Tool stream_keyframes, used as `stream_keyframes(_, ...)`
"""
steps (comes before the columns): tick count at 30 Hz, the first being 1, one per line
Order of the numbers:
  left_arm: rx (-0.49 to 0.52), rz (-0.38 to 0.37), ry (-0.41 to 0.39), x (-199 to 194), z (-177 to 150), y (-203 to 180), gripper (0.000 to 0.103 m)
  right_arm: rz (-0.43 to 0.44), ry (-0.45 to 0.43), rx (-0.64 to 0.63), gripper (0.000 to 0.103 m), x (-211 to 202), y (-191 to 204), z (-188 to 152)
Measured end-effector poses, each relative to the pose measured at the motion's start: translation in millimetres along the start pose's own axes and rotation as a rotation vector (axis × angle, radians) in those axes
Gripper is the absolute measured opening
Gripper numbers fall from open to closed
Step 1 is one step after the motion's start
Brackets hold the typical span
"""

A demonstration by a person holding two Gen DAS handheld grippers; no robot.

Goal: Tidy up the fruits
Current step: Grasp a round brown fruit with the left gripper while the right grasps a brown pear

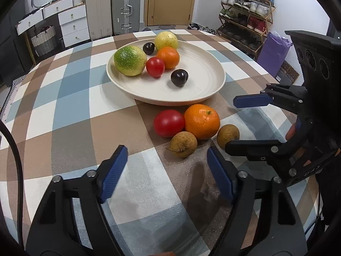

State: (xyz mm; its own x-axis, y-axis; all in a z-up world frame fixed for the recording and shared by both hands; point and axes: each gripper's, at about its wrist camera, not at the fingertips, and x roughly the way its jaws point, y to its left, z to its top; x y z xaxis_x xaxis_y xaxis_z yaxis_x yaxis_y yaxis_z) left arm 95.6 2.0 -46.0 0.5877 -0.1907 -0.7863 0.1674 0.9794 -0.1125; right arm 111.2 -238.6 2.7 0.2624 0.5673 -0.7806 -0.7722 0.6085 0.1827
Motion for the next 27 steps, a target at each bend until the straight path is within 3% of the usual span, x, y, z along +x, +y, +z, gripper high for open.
stream_keyframes(4, 0.006, -0.021, 0.012, 2.4, -0.7, -1.5, 0.065, 0.021, 0.007, -0.014, 0.077, 0.8, 3.6, -0.8)
stream_keyframes(8, 0.019, -0.054, 0.006, 0.8, -1.8, -5.9, 0.045, 0.028, 0.015, -0.027, 0.071, 3.1, 5.8, -1.4)
stream_keyframes(17, 0.018, -0.046, -0.011, 3.6, -0.5, -8.6, 0.044, 0.028, 0.017, -0.049, 0.061, 3.7, 9.4, -2.5)
stream_keyframes(23, 0.002, -0.047, -0.02, 4.6, 1.3, -5.0, 0.027, 0.027, 0.018, -0.072, 0.055, 4.3, 14.6, -3.2)
stream_keyframes(27, 0.004, -0.054, -0.018, 5.3, 1.8, -4.1, 0.025, 0.029, 0.019, -0.077, 0.052, 2.9, 16.3, -4.7)
